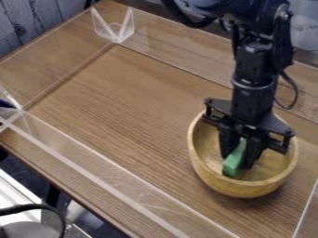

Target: Put the green block in the brown bowl

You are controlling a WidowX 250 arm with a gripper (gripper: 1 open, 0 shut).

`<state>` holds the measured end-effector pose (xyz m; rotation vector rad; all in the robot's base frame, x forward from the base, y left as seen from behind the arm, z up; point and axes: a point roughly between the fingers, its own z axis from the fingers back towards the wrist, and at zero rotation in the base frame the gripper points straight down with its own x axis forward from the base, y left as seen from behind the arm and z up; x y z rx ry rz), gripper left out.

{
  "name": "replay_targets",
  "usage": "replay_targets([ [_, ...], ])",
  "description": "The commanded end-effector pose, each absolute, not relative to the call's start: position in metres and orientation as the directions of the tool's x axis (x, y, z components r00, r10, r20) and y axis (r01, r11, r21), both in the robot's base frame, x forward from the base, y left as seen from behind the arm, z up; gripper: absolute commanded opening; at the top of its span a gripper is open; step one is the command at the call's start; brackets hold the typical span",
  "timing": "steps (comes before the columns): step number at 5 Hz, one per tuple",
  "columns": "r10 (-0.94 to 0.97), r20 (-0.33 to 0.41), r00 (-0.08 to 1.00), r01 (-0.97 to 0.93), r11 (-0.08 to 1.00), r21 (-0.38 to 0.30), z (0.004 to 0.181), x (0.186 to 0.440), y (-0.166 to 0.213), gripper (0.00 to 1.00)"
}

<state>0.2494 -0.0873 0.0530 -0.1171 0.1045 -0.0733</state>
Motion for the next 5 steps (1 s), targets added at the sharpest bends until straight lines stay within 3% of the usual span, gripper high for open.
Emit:
replay_targets([
  [1,-0.069,-0.025,0.997,0.065,0.988,-0.138,0.0714,0.2636,-0.0879,0.00],
  [5,-0.062,-0.039,0.997,0.056,0.988,-0.145,0.0708,0.2653,-0.0854,0.00],
])
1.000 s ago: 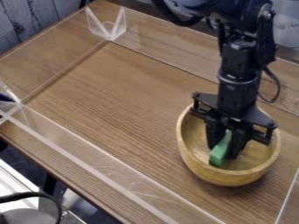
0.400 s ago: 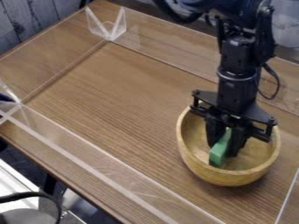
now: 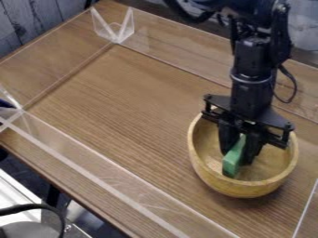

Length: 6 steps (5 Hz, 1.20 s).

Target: Put the green block in the brown bowl

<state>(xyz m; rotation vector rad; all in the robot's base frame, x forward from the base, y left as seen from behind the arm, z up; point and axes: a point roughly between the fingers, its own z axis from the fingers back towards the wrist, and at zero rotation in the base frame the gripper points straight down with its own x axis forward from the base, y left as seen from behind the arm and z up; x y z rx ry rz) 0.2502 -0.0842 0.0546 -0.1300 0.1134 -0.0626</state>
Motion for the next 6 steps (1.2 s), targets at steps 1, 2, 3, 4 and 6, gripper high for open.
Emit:
replay_targets([
  [1,-0.061,-0.044,0.997,0.054,0.988,-0.146,0.0699,0.2658,-0.0853,0.00],
  [2,-0.060,-0.048,0.997,0.053,0.988,-0.147,0.0690,0.2664,-0.0854,0.00],
  [3,-0.060,-0.052,0.997,0.051,0.987,-0.149,0.0683,0.2672,-0.0857,0.00],
  [4,-0.058,-0.057,0.997,0.049,0.988,-0.149,0.0679,0.2673,-0.0851,0.00],
  [6,-0.056,-0.066,0.996,0.045,0.988,-0.150,0.0674,0.2678,-0.0841,0.00],
])
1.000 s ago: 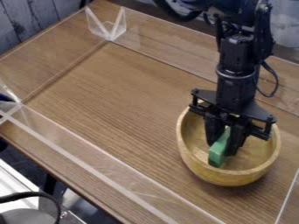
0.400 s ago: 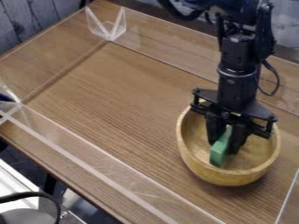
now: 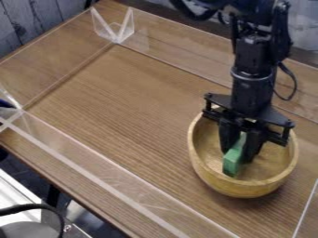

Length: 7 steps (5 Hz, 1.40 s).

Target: Put the green block in the brown bowl

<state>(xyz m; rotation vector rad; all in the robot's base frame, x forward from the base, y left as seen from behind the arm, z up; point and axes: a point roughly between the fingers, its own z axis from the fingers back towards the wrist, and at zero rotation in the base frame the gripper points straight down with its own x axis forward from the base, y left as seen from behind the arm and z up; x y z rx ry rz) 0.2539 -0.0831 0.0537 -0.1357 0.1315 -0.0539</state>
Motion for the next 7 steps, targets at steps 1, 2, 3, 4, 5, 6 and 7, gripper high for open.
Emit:
replay_targets([
  [1,-0.055,-0.071,0.996,0.043,0.988,-0.150,0.067,0.268,-0.084,0.00],
  [2,-0.053,-0.076,0.996,0.041,0.988,-0.150,0.067,0.268,-0.083,0.00],
  [3,-0.052,-0.080,0.995,0.040,0.988,-0.152,0.067,0.269,-0.083,0.00],
  [4,-0.054,-0.085,0.995,0.040,0.988,-0.150,0.070,0.268,-0.083,1.00],
  [5,-0.053,-0.080,0.995,0.040,0.987,-0.154,0.079,0.269,-0.081,1.00],
  [6,-0.049,-0.061,0.997,0.039,0.986,-0.160,0.091,0.270,-0.079,1.00],
  [7,-0.044,-0.025,0.999,0.039,0.986,-0.161,0.113,0.272,-0.077,1.00],
])
